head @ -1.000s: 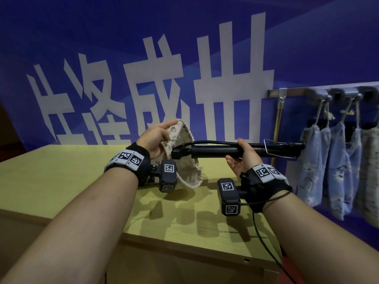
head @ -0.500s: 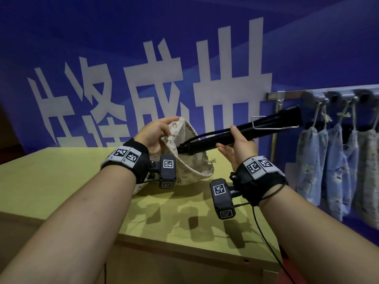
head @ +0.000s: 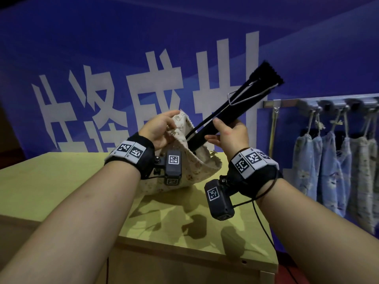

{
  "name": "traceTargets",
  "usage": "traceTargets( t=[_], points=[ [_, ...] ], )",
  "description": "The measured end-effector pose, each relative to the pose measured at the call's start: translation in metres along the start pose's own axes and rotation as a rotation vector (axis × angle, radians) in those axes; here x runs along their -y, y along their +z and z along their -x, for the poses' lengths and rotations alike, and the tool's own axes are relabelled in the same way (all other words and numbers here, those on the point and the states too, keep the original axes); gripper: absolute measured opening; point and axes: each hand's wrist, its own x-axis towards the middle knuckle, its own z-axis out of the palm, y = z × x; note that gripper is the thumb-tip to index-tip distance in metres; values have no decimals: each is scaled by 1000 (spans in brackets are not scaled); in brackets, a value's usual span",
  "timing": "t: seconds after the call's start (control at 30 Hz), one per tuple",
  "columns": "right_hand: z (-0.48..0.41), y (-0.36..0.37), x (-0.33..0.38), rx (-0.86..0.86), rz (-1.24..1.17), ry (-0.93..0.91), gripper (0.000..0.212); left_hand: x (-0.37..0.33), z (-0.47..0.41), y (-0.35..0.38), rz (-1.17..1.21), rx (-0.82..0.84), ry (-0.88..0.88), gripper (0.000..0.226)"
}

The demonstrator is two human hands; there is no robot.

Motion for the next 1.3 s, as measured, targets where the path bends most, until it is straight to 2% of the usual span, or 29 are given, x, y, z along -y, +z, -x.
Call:
traceTargets(
  t=[0.1,0.2,0.33,0.5,0.57,0.67,0.8,0.9,1.03,1.1,1.17,1.23,1.3],
  points=[
    [2,2,6,-26,6,-59,29,2,0,-5,14,-20,-17,62],
    [4,5,7,1,74,-15,33,-4,7,6,82,53,-19,63],
    [9,10,5,62,197,-6,30,-21,17,28,46,156,55,67],
    [7,16,12,113,269,-78,22,-35,21,28,57,139,98,66],
    [4,18,16,119,375,-127,24,-37,20,25,85,132,104,60],
    [2,24,20,118,502,-185,31,-43,22,22,134,162,122,37],
    [4,34,25,151,519,-248,41,-48,22,13,42,148,145,61],
    [5,34,30,172,460,-238,43,-48,24,7,-44,78,159,62],
    [3,32,30,218,462,-231,37,-48,25,4,-168,11,179,93],
    [2,34,29,257,468,-219,32,-48,23,5,-239,-1,181,88],
    [2,35,30,288,472,-202,32,-48,23,9,-254,1,191,67],
    [3,35,31,327,463,-182,36,-47,21,12,-253,-17,189,52],
    [1,30,31,328,443,-171,41,-47,19,15,-238,-34,185,46]
  ],
)
